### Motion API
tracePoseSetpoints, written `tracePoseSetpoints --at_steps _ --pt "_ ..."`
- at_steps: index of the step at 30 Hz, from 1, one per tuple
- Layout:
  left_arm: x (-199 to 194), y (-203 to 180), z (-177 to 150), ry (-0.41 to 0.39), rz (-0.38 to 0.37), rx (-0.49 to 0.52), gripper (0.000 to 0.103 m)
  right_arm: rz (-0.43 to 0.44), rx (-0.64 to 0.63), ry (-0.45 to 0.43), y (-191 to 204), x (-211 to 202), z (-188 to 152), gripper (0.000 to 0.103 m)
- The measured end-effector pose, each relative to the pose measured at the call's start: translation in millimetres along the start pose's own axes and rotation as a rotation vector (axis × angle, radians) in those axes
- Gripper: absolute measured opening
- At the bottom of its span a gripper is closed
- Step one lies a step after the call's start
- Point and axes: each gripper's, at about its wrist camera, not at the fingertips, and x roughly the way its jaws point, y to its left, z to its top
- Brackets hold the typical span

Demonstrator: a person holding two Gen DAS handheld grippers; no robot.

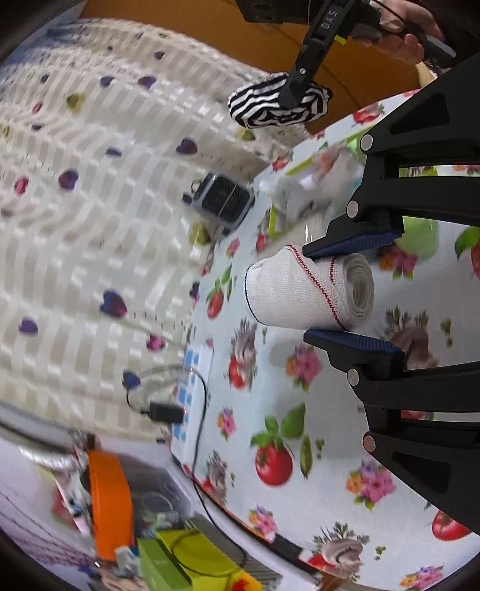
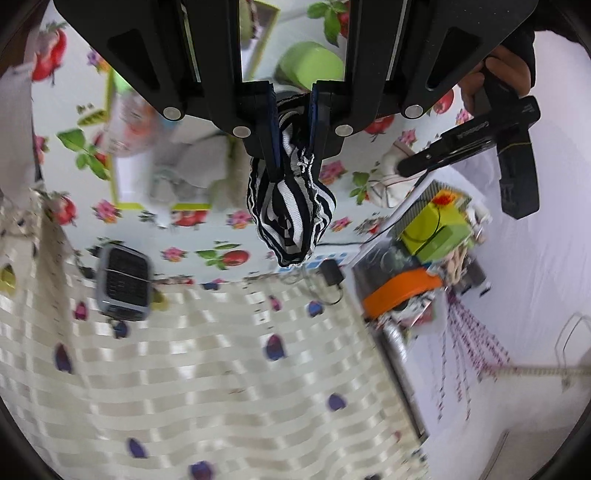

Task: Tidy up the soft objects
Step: 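Lift and carry the white roll with the left gripper while the right carries the striped sock to the box, then lower the white roll and striped sock into the box and open both grippers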

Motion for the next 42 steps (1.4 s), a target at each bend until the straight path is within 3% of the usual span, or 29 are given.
tracePoseSetpoints --at_steps 9,18,26,37,40,42 --pt "9.5 -66.2 2.0 0.017 -0.087 0.100 0.038 -0.051 0.093 -0.054 -43.7 -31.4 -10.3 0.013" --pt "39.4 -121.4 -14.5 0.091 -0.176 0.180 0.038 -0.092 0.156 -0.021 -78.6 -32.9 -28.6 0.013" --pt "68.4 -139.0 -28.4 0.172 -0.205 0.201 0.038 -0.109 0.202 0.051 -101.8 -11.3 -45.2 0.013" --pt "90.0 -147.7 -13.2 0.168 -0.184 0.205 0.038 -0.144 0.209 0.116 -118.9 27.4 -41.7 0.014" --pt "96.2 -151.1 -9.1 0.171 -0.184 0.206 0.038 -0.170 0.193 0.158 -119.6 35.4 -47.0 0.017" --pt "100.9 -153.9 -7.2 0.175 -0.183 0.208 0.038 -0.191 0.174 0.161 -118.0 34.7 -49.7 0.026"
